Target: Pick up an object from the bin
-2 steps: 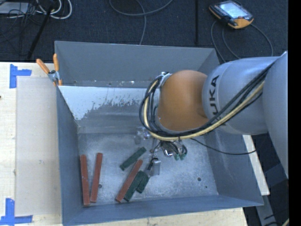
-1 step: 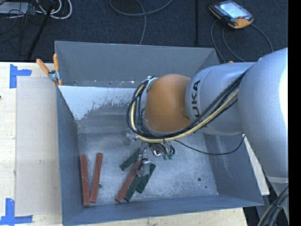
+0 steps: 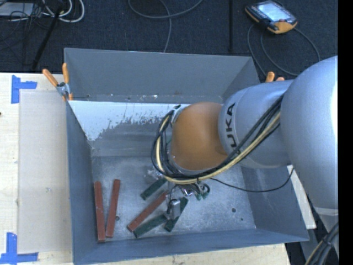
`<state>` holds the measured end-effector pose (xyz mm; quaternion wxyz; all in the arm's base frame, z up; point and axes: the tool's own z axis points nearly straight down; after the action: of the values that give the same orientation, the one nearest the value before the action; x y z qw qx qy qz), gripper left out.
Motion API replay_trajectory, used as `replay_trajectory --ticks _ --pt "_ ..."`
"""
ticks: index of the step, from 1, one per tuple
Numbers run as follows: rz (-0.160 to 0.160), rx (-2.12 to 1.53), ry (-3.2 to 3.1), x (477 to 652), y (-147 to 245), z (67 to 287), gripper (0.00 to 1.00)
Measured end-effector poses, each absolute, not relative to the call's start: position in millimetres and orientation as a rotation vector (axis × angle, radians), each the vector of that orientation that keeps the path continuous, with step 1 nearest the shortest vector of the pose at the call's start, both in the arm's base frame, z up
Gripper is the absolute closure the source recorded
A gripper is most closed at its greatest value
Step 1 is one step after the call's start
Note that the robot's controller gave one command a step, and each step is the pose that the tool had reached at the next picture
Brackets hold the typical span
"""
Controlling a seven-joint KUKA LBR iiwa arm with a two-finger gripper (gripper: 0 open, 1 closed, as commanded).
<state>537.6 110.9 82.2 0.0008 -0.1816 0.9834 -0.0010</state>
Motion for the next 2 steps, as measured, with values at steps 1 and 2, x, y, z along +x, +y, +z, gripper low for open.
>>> replay_trajectory --ticks 1,2 --pt "0.001 -1.394 2.813 523.6 133.1 76.1 1.0" --pt "0.002 -1.393 2.814 523.6 133.0 76.1 1.0"
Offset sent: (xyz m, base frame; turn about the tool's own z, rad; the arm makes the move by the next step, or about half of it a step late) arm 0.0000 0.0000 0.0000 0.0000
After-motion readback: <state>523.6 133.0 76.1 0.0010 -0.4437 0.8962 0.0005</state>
